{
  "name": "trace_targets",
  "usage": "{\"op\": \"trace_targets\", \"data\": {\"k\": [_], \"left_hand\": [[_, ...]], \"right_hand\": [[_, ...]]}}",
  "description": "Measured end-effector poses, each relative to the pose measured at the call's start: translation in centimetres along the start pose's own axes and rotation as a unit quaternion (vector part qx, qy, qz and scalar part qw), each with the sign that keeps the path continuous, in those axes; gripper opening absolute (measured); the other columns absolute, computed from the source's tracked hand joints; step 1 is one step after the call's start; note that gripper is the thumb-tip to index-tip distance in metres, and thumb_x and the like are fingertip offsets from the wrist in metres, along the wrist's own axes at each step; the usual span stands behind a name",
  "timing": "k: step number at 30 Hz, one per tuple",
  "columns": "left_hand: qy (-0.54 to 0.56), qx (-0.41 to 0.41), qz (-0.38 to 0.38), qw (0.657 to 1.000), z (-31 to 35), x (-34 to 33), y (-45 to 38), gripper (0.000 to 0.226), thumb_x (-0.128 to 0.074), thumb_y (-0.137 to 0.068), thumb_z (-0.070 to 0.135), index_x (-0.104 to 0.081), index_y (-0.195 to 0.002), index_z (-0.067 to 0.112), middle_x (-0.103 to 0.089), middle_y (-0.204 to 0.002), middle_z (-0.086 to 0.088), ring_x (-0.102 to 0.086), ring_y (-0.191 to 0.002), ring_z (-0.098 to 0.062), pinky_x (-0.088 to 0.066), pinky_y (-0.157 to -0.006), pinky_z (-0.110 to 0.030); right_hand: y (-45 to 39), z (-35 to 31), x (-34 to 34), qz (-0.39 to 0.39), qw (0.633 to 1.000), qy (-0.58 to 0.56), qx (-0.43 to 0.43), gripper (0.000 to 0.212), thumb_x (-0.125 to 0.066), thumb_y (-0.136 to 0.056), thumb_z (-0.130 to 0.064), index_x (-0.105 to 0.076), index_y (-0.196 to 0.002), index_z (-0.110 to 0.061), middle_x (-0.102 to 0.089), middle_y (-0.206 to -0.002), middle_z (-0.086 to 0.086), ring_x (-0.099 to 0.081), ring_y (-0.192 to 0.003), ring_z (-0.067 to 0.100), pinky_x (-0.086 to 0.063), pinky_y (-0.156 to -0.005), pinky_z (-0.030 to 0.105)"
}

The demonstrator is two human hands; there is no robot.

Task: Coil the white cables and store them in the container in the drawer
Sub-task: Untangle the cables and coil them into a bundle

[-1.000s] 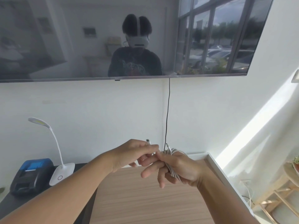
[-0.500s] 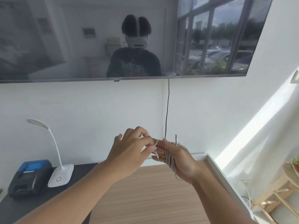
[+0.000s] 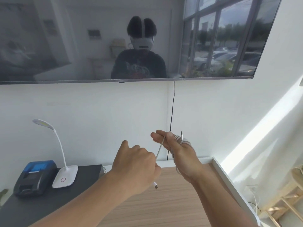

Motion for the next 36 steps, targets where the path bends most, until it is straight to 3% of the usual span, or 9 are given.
{"op": "trace_targets", "data": {"k": [6,10,14,19,23,26,30,33,36], "left_hand": [[0.113,-0.036,0.022,0.993,1.8,-2.0,2.1,0.058,-0.014,-0.102,0.049,-0.064,-0.083,0.026,-0.069,-0.08,0.004,-0.058,-0.077,-0.021,-0.037,-0.082,-0.042],[0.103,-0.065,0.049,0.991,2.6,-3.0,3.3,0.037,-0.034,-0.099,0.038,-0.06,-0.075,0.028,-0.066,-0.076,0.007,-0.061,-0.073,-0.02,-0.047,-0.073,-0.038],[0.179,-0.139,0.094,0.969,3.5,-2.5,3.5,0.025,-0.041,-0.098,0.031,-0.061,-0.085,0.022,-0.061,-0.079,0.007,-0.058,-0.074,-0.016,-0.048,-0.066,-0.025],[0.326,-0.041,0.072,0.942,1.5,-3.9,3.9,0.025,-0.017,-0.103,0.054,-0.035,-0.101,0.037,-0.06,-0.09,0.028,-0.056,-0.083,-0.009,-0.044,-0.068,-0.031],[0.377,-0.001,0.047,0.925,-0.1,-4.5,3.9,0.038,-0.012,-0.097,0.067,-0.042,-0.095,0.043,-0.059,-0.081,0.015,-0.051,-0.077,-0.002,-0.044,-0.072,-0.023],[0.395,0.002,-0.024,0.918,-0.2,-6.0,3.7,0.036,-0.022,-0.1,0.063,-0.05,-0.09,0.044,-0.053,-0.086,0.013,-0.049,-0.083,-0.001,-0.044,-0.08,-0.024],[0.428,0.005,-0.082,0.9,0.0,-7.3,3.6,0.031,-0.031,-0.104,0.054,-0.053,-0.09,0.038,-0.061,-0.088,0.007,-0.05,-0.076,-0.005,-0.042,-0.074,-0.024],[0.461,0.026,-0.097,0.881,-0.3,-7.7,3.4,0.031,-0.033,-0.105,0.051,-0.055,-0.092,0.032,-0.065,-0.086,0.001,-0.045,-0.065,-0.004,-0.041,-0.065,-0.024],[0.464,0.03,-0.112,0.878,-0.1,-7.9,3.3,0.031,-0.033,-0.105,0.051,-0.055,-0.093,0.032,-0.067,-0.091,-0.004,-0.045,-0.063,-0.005,-0.039,-0.061,-0.023]], "right_hand": [[-0.6,-1.2,1.1,0.082,0.973,-0.216,0.024,0.045,-0.068,-0.091,-0.034,-0.069,-0.116,0.004,-0.076,-0.088,0.012,-0.073,-0.11,0.034,-0.045,-0.113,0.044],[-0.3,-1.6,1.0,0.073,0.971,-0.23,0.003,0.044,-0.066,-0.095,-0.033,-0.056,-0.065,-0.002,-0.077,-0.11,0.008,-0.076,-0.102,0.03,-0.054,-0.1,0.035],[-0.3,-1.7,0.7,0.056,0.951,-0.302,-0.025,0.032,-0.055,-0.105,-0.019,-0.06,-0.116,0.011,-0.064,-0.071,-0.001,-0.071,-0.067,0.018,-0.058,-0.097,0.039],[-0.1,-2.3,0.9,0.048,0.914,-0.397,-0.066,0.025,-0.045,-0.109,-0.015,-0.065,-0.106,-0.001,-0.078,-0.112,0.018,-0.08,-0.089,0.019,-0.064,-0.074,0.031],[0.4,-2.2,1.8,0.085,0.932,-0.345,-0.072,0.034,-0.055,-0.103,-0.025,-0.061,-0.122,0.003,-0.08,-0.093,-0.001,-0.058,-0.042,0.002,-0.055,-0.052,0.019],[0.8,-1.6,1.7,0.072,0.927,-0.356,-0.096,0.058,-0.059,-0.097,-0.035,-0.052,-0.135,0.009,-0.06,-0.061,-0.008,-0.039,-0.03,0.005,-0.05,-0.047,0.015],[1.0,-1.7,1.1,0.06,0.908,-0.407,-0.078,0.052,-0.054,-0.1,-0.032,-0.055,-0.139,0.002,-0.075,-0.082,-0.005,-0.058,-0.048,0.004,-0.058,-0.061,0.015],[1.0,-2.4,0.8,0.032,0.905,-0.422,-0.05,0.042,-0.042,-0.108,-0.03,-0.061,-0.132,-0.001,-0.072,-0.131,0.011,-0.075,-0.109,0.022,-0.063,-0.082,0.027],[1.2,-3.0,0.5,0.044,0.915,-0.4,-0.034,0.041,-0.044,-0.107,-0.035,-0.072,-0.094,-0.008,-0.066,-0.137,0.02,-0.064,-0.128,0.03,-0.057,-0.1,0.039]]}}
Point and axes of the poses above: each hand's wrist, its own y-axis away from the middle knuckle, its own x-axis out of the back of the hand, z = x × y, the point moved 6 cm from there along -y, towards the middle knuckle
